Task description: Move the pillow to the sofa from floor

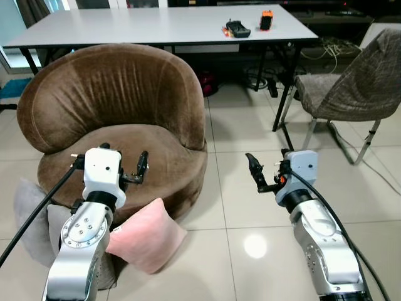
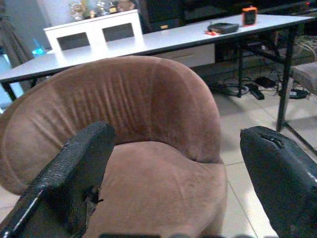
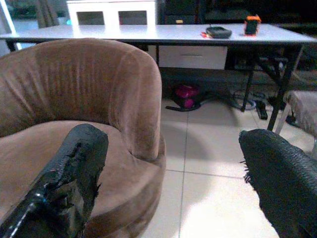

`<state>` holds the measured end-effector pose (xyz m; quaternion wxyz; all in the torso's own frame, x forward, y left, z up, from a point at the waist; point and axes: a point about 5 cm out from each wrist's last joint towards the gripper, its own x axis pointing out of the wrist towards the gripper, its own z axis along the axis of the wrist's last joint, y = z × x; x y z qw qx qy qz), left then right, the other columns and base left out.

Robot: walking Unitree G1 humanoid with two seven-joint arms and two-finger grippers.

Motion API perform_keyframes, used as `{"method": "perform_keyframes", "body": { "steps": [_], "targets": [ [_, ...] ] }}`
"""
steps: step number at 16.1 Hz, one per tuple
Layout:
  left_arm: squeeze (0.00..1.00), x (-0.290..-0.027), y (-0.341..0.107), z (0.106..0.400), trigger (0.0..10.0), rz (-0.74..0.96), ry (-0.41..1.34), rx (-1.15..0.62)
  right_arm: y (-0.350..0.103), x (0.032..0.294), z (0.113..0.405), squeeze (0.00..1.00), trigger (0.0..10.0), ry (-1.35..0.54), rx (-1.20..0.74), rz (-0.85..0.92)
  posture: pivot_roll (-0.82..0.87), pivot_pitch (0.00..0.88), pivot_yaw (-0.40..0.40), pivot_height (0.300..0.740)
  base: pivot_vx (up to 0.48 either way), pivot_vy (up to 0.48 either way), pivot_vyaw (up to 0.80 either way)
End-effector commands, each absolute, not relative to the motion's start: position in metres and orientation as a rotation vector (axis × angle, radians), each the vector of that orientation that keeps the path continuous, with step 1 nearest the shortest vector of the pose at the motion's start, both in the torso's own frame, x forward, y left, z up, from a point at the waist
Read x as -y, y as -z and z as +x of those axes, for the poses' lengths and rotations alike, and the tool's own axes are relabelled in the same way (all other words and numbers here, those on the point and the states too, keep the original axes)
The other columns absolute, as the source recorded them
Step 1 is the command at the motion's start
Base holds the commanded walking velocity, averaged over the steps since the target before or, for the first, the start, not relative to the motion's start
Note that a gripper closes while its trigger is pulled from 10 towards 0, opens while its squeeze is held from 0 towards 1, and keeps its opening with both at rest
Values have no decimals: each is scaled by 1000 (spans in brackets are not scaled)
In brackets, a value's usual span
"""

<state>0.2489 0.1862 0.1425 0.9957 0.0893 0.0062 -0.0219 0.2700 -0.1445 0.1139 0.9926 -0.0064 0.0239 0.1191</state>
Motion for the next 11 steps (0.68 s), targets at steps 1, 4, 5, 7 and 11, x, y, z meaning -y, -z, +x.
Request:
{"method": "perform_keyframes", "body": {
  "steps": [1,4,5,7,11],
  "targets": [
    [0,-189,-142,250,10000,181,36,-11,-117,138,271,0,10000,-269,-24,-25,-72,0,20,740,247,0,800],
    [0,-188,-142,248,10000,180,38,-8,-118,141,275,0,10000,-225,-11,-79,-64,0,12,740,251,0,673],
    [0,-188,-142,248,10000,179,37,-8,-120,143,276,0,10000,-223,1,-83,-64,0,12,740,247,0,0],
    [0,-188,-142,248,10000,178,38,-8,-122,145,277,0,10000,-204,8,-76,-64,0,10,740,247,0,0],
    [0,-187,-141,247,10000,168,42,-7,-118,143,276,0,10000,-195,-29,-10,-60,0,3,740,255,0,0]
  ]
}}
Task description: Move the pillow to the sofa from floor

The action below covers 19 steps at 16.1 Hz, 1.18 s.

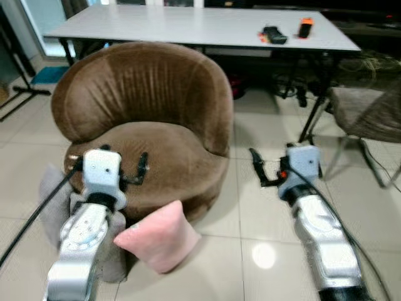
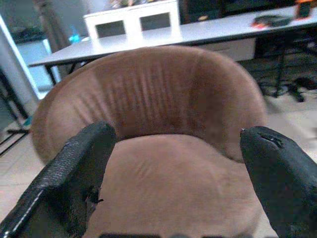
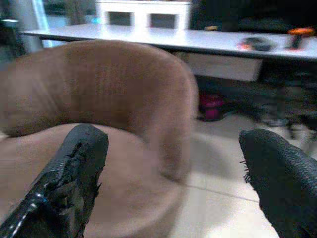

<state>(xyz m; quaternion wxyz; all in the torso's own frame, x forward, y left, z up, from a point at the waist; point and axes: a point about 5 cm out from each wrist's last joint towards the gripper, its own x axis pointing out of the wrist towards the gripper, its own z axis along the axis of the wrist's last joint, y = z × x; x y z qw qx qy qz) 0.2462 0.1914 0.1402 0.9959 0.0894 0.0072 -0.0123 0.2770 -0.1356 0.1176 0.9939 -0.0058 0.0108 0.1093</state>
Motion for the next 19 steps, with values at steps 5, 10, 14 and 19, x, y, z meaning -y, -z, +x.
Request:
{"method": "perform_keyframes", "body": {
  "steps": [5,10,14,19],
  "targets": [
    [0,-185,-141,246,10000,162,49,-9,-121,135,272,0,10000,-274,-13,-6,-59,0,-1,740,272,0,580],
    [0,-185,-140,246,10000,162,39,-8,-124,134,275,0,10000,-281,-1,-57,-61,0,-5,740,272,0,91],
    [0,-185,-141,247,10000,159,39,-2,-124,132,274,0,10000,-314,2,-43,-61,0,-5,740,272,0,0],
    [0,-184,-142,248,10000,156,47,2,-122,132,274,0,10000,-304,-2,-42,-63,0,-1,740,296,0,771]
  ]
}}
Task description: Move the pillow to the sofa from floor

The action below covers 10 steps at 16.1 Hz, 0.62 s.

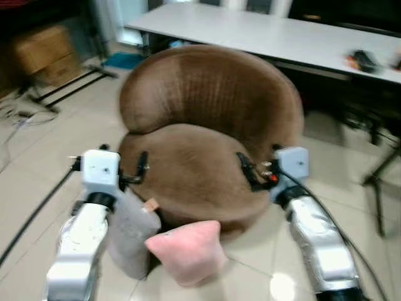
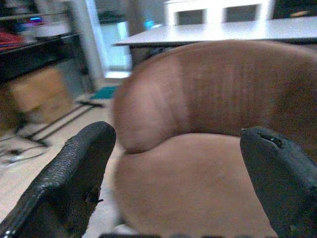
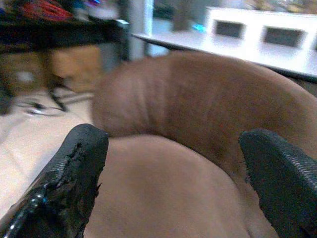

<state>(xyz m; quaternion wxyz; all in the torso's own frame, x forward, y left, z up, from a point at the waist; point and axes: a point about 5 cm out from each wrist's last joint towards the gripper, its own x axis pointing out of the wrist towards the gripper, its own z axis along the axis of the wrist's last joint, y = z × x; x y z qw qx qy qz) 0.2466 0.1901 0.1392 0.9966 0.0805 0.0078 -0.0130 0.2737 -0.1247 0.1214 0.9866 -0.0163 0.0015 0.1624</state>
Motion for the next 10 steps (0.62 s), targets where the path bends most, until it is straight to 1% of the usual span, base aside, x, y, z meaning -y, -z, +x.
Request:
{"method": "perform_keyframes", "body": {
  "steps": [1,3,5,6,7,10],
  "targets": [
    [0,-184,-142,248,10000,156,47,2,-122,136,276,0,10000,-263,7,-94,-63,0,-1,740,300,0,0],
    [0,-184,-142,249,10000,155,47,3,-122,143,278,0,10000,-218,12,-67,-64,0,0,740,304,0,0],
    [0,-184,-143,249,10000,157,48,4,-124,140,277,0,10000,-231,25,-51,-63,0,-1,740,302,0,0],
    [0,-184,-143,248,10000,157,48,4,-124,140,277,0,10000,-230,31,-60,-63,0,-1,740,304,0,0],
    [0,-184,-143,248,10000,157,47,4,-128,139,278,0,10000,-185,88,-100,-63,0,-1,740,304,0,0],
    [0,-184,-142,248,10000,157,47,3,-127,138,278,0,10000,-172,85,-114,-63,0,-1,740,303,0,0]
  ]
}}
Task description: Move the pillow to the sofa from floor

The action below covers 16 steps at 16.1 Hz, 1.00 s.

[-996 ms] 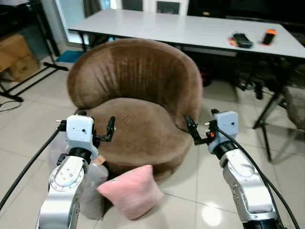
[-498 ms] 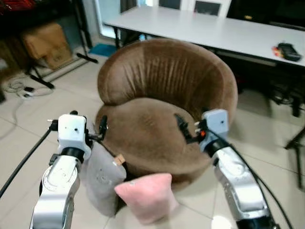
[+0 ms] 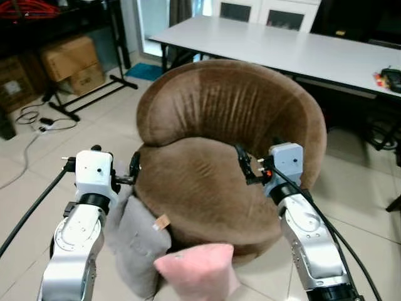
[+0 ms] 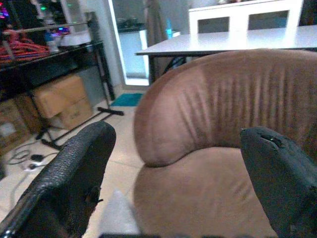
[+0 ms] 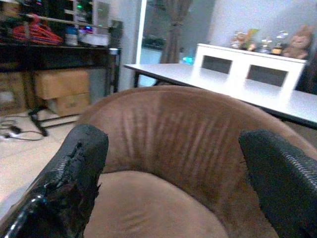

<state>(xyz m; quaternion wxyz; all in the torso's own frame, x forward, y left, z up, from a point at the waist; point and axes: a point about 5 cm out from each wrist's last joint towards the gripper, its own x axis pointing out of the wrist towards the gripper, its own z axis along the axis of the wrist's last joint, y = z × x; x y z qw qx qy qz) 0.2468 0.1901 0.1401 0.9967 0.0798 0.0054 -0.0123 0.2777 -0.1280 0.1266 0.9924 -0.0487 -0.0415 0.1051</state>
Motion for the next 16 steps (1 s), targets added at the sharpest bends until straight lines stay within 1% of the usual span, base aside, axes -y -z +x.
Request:
{"method": "perform_keyframes", "body": {
  "steps": [1,2,3,4,6,7,10,11,12,14,16],
  "targets": [
    [0,-184,-142,247,10000,157,45,0,-128,141,279,0,10000,-141,83,-112,-64,0,-2,740,304,0,0],
    [0,-184,-141,247,10000,159,41,-4,-126,144,280,0,10000,-131,67,-108,-63,0,-3,740,0,0,0],
    [0,-184,-141,246,10000,157,40,-6,-121,144,280,0,10000,-151,12,-85,-63,0,-3,740,0,0,0],
    [0,-185,-140,246,10000,155,40,-7,-118,141,280,0,10000,-213,-43,-10,-62,0,-3,740,0,0,0],
    [0,-186,-138,244,10000,186,56,-13,-120,141,276,0,10000,-212,-23,37,-64,0,-2,740,0,0,0],
    [0,-187,-137,243,10000,196,57,-13,-119,142,275,0,10000,-204,-13,0,-66,0,-2,730,0,0,0],
    [0,-191,-137,242,10000,211,42,-9,-119,147,273,0,10000,-194,-15,0,-67,0,-5,695,0,0,0],
    [0,-191,-137,242,10000,214,43,-8,-119,148,273,0,10000,-187,16,-22,-66,0,-8,686,0,0,0],
    [0,-191,-137,242,10000,216,43,-6,-119,151,273,0,10000,-129,49,-85,-66,0,-8,681,0,0,-506],
    [0,-190,-137,241,10000,220,45,-4,-116,151,274,0,10000,-104,34,-106,-64,0,-12,668,0,0,0],
    [0,-190,-137,241,10000,221,45,-2,-114,151,274,0,10000,-102,20,-78,-62,0,-16,651,0,0,0]
  ]
}}
